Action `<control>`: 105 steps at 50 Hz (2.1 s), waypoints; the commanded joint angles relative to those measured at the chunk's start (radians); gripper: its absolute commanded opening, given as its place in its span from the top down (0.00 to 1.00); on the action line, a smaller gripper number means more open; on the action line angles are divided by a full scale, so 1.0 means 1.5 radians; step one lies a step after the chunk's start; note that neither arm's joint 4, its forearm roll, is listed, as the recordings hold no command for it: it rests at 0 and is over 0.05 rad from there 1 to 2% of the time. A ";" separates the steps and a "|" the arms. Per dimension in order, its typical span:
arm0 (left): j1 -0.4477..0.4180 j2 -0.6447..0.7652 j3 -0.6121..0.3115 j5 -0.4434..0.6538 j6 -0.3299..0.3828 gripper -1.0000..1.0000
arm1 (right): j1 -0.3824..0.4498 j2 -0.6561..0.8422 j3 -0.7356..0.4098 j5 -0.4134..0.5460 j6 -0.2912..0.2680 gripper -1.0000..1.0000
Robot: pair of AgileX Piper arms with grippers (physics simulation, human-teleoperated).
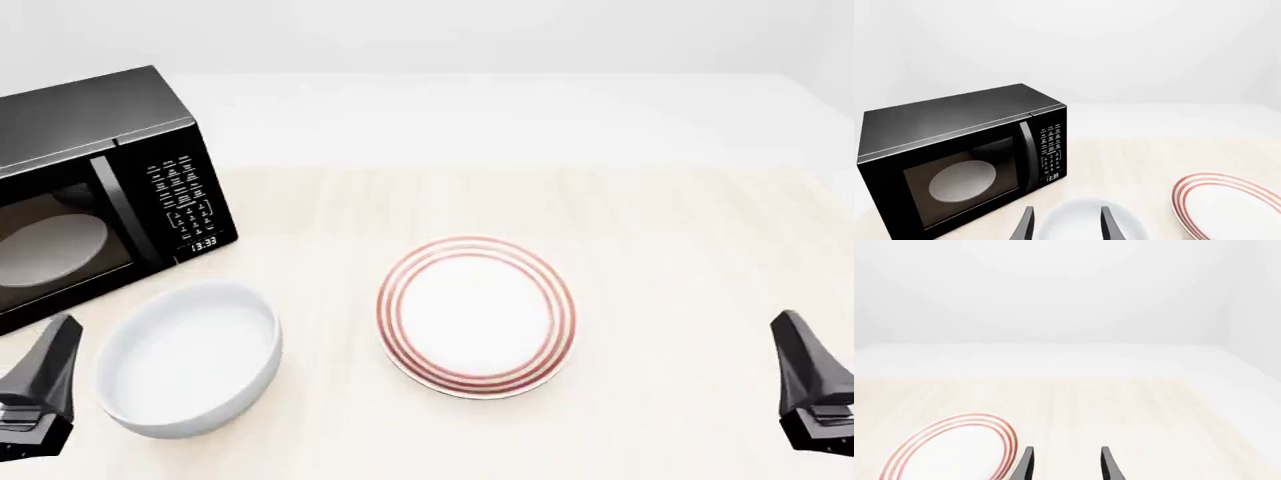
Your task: Put the white bowl to the right of the plate.
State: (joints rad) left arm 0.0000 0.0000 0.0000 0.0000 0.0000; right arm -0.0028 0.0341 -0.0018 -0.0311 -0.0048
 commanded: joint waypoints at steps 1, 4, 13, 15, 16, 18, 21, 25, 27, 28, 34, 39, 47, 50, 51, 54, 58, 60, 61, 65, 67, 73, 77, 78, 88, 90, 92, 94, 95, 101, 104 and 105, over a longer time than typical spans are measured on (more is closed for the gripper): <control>0.000 0.000 0.000 0.000 0.000 0.00 | 0.005 -0.019 -0.001 0.021 -0.001 0.00; 0.000 0.000 0.000 0.000 0.000 0.00 | 0.004 -0.012 0.000 0.015 0.000 0.00; 0.000 0.000 0.000 0.000 0.000 0.00 | 0.032 0.019 -0.001 -0.004 0.020 0.00; 0.000 0.000 0.000 0.000 0.000 0.00 | 0.048 0.079 0.000 -0.054 0.009 0.00; 0.000 0.000 0.000 0.000 0.000 0.00 | 0.052 0.089 0.000 -0.069 0.025 0.00; 0.000 0.000 0.000 0.000 0.000 0.00 | 0.060 0.116 -0.001 -0.092 0.037 0.00; 0.000 0.000 0.000 0.000 0.000 0.00 | 0.065 0.145 -0.005 -0.117 0.035 0.00; 0.000 0.000 0.000 0.000 0.000 0.00 | 0.088 0.197 -0.025 -0.148 0.006 0.00; 0.000 0.000 0.000 0.000 0.000 0.00 | 0.098 0.239 -0.042 -0.169 0.003 0.00; 0.000 0.000 0.000 0.000 0.000 0.00 | 0.106 0.253 -0.058 -0.170 -0.001 0.00; 0.000 0.000 0.000 0.000 0.000 0.00 | 0.178 0.370 -0.143 -0.200 -0.046 0.00; 0.000 0.000 0.000 0.000 0.000 0.00 | 0.217 0.462 -0.199 -0.223 -0.042 0.00; 0.000 0.000 0.000 0.000 0.000 0.00 | 0.274 0.619 -0.309 -0.216 -0.056 0.00; 0.000 0.000 0.000 0.000 0.000 0.00 | 0.298 0.676 -0.350 -0.217 -0.048 0.00; 0.000 0.000 0.000 0.000 0.000 0.00 | 0.300 0.708 -0.368 -0.208 -0.046 0.00; 0.000 0.000 0.000 0.000 0.000 0.00 | 0.327 0.732 -0.391 -0.213 -0.044 0.00; 0.000 0.000 0.000 0.000 0.000 0.00 | 0.345 0.770 -0.430 -0.206 -0.044 0.00; 0.000 0.000 0.000 0.000 0.000 0.00 | 0.352 0.789 -0.451 -0.200 -0.042 0.00; 0.000 0.000 0.000 0.000 0.000 0.00 | 0.355 0.796 -0.461 -0.197 -0.040 0.00; 0.000 0.000 0.000 0.000 0.000 0.00 | 0.372 0.830 -0.506 -0.182 -0.037 0.00; 0.000 0.000 0.000 0.000 0.000 0.00 | 0.380 0.848 -0.531 -0.172 -0.035 0.00; 0.000 0.000 0.000 0.000 0.000 0.00 | 0.402 0.890 -0.581 -0.154 -0.037 0.00; 0.000 0.000 0.000 0.000 0.000 0.00 | 0.424 0.916 -0.616 -0.139 -0.028 0.00; 0.000 0.000 0.000 0.000 0.000 0.00 | 0.427 0.921 -0.623 -0.135 -0.022 0.00; 0.000 0.000 0.000 0.000 0.000 0.00 | 0.475 1.003 -0.704 -0.104 -0.011 0.00; 0.000 0.000 0.000 0.000 0.000 0.00 | 0.478 1.021 -0.720 -0.095 -0.004 0.00; 0.000 0.000 0.000 0.000 0.000 0.00 | 0.468 1.043 -0.742 -0.083 -0.011 0.00; 0.000 0.000 0.000 0.000 0.000 0.00 | 0.469 1.045 -0.746 -0.081 -0.009 0.00; 0.000 0.000 0.000 0.000 0.000 0.00 | 0.484 1.051 -0.763 -0.071 -0.003 0.00; 0.000 0.000 0.000 0.000 0.000 0.00 | 0.491 1.092 -0.810 -0.043 -0.017 0.00; 0.000 0.000 0.000 0.000 0.000 0.00 | 0.490 1.112 -0.830 -0.028 -0.008 0.00; 0.000 0.000 0.000 0.000 0.000 0.00 | 0.493 1.112 -0.831 -0.030 -0.003 0.00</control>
State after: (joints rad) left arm 0.0000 0.0000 0.0000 0.0000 0.0000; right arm 0.7141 1.6114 -1.1479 -0.1298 -0.0256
